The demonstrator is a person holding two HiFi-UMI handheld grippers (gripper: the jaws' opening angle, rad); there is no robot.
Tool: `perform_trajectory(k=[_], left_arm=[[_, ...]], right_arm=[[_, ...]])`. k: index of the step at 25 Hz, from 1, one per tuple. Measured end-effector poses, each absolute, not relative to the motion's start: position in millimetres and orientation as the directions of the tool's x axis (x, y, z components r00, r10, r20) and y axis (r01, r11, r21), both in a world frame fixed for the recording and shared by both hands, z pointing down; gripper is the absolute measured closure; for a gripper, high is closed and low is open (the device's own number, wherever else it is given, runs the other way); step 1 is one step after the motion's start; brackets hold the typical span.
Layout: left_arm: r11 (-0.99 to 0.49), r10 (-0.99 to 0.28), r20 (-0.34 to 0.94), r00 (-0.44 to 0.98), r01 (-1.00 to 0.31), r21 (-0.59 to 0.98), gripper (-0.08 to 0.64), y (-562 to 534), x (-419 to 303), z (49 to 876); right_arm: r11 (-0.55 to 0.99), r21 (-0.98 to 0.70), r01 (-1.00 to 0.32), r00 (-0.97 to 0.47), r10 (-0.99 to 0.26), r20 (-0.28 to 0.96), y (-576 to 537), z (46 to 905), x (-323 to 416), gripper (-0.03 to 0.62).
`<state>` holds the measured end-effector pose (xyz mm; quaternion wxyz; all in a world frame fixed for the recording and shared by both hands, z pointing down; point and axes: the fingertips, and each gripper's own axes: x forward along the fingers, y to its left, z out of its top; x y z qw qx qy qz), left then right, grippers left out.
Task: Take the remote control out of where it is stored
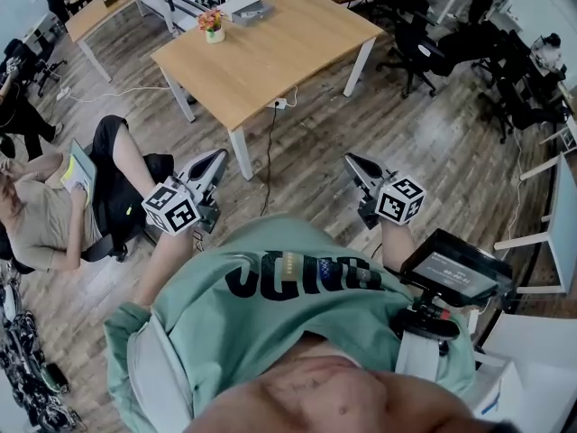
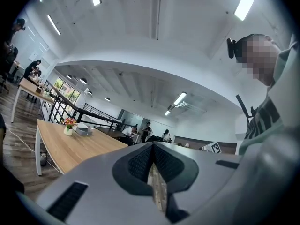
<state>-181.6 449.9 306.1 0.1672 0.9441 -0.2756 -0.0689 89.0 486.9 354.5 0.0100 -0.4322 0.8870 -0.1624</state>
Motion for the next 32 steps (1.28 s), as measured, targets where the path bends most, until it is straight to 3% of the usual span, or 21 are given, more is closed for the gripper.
perform_trajectory(k=[7,19,24,32], left_arm=[[-0.781,-0.542,-0.011,0.840,-0.499,0.375,0.557,454,-126,304],[-0.786,-0.523,0.039,0.851,-0.500,0.363,0.556,477,-102,336],[-0.778,-0.522,0.028,0.852,-0.490,0.394,0.555,464,-113,340],[-0.811,-0.458,-0.040,0.888,-0.399,0.428,0.556,328,-181,346]], right_arm=[[0.576,-0.316,-0.754,-0.635,-0.763,0.123,492,351,144,0.588],[0.572,-0.368,-0.733,-0.651,-0.747,0.135,506,397,159,0.588],[0.570,-0.353,-0.742,-0.649,-0.743,0.162,502,396,149,0.588],[0.516,-0.302,-0.802,-0.582,-0.789,0.196,386,379,80,0.588]])
